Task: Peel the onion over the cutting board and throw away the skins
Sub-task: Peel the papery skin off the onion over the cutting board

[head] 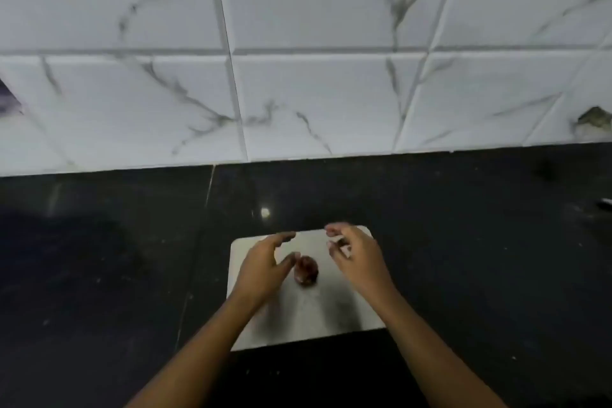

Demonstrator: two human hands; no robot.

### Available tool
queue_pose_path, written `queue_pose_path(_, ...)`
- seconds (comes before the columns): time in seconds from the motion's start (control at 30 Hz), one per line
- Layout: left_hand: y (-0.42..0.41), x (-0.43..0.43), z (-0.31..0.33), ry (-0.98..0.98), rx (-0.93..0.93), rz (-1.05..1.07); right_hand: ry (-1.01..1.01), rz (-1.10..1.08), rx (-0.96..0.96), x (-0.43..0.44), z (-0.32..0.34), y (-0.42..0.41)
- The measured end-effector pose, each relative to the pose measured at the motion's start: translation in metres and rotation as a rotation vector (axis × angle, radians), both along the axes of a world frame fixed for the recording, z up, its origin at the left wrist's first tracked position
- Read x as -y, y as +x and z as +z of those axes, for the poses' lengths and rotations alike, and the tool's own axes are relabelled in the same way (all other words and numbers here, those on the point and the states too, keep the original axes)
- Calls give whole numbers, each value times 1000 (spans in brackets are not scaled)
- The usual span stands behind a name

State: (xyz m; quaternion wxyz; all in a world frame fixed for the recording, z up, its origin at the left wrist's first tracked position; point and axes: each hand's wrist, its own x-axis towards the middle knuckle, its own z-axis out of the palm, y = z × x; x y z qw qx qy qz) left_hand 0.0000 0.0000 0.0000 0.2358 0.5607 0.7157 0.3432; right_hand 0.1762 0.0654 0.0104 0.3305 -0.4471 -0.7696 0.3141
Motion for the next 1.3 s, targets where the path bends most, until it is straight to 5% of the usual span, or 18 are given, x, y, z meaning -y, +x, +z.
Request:
queue_pose_path(0.17, 7, 9, -40, -211, 44, -70, -247, 93, 111, 18, -46, -3)
queue_pose_path(0.53, 7, -1, -62, -20, 62, -47, -256, -15, -48, 10, -56, -20)
queue_pose_path(0.8, 5, 8, -58, 151, 288, 6, -359, -7, -109, 8, -42, -22)
queue_pose_path(1.3, 5, 10, -56, 166, 340, 61, -295, -71, 17, 1, -34, -30)
